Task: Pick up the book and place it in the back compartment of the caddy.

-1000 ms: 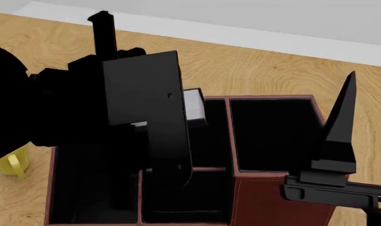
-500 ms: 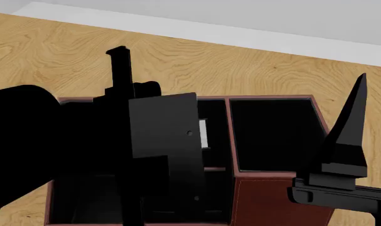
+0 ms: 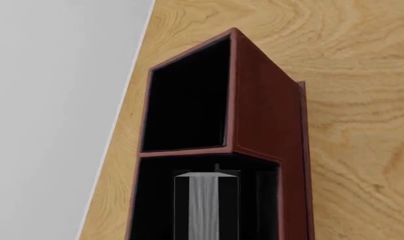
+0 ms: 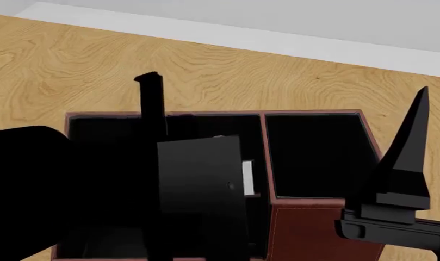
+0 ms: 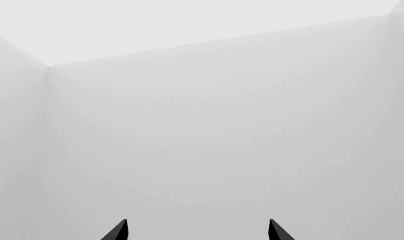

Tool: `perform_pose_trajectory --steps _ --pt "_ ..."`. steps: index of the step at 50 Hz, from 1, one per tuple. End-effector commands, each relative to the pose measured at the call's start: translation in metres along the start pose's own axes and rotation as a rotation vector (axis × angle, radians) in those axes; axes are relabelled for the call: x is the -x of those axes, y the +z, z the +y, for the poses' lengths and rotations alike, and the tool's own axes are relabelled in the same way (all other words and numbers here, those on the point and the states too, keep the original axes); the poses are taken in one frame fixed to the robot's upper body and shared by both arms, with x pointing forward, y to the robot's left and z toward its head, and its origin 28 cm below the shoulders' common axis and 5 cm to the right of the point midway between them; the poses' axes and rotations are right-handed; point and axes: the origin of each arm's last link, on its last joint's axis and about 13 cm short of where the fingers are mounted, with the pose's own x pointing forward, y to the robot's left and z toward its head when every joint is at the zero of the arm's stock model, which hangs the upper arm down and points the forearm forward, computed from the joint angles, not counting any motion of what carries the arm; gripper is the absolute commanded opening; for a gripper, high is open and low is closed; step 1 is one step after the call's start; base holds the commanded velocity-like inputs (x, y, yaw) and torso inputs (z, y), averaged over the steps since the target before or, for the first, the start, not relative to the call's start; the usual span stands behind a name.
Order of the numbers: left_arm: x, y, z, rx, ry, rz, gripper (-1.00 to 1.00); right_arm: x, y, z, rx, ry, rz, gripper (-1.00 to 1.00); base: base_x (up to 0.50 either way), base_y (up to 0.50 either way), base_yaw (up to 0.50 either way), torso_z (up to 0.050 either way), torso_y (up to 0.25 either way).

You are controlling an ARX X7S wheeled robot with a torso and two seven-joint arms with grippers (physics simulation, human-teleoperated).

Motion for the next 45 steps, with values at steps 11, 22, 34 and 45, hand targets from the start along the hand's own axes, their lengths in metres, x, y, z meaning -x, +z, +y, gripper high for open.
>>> perform_pose_trajectory --steps 11,22,34,45 --pt "-0.004 0.001 -0.002 0.019 0.041 -0.019 -1.00 0.002 0.001 0.000 -0.002 -0.009 -0.009 1.00 0.00 0.00 0.00 0.001 0.001" --pt "-0.008 0.000 -0.006 0.019 0.029 -0.026 -1.00 0.003 0.001 -0.001 -0.003 -0.012 -0.011 1.00 0.00 0.00 0.00 0.000 0.002" --pt "-0.015 -0.004 -0.008 0.006 0.025 -0.026 -1.00 0.003 0.001 -0.002 -0.004 -0.015 -0.011 1.00 0.00 0.00 0.00 0.000 0.001" --pt "-0.023 -0.015 -0.002 0.008 0.043 -0.009 -1.00 0.002 -0.001 -0.001 0.000 -0.014 -0.005 1.00 0.00 0.00 0.00 0.001 0.002"
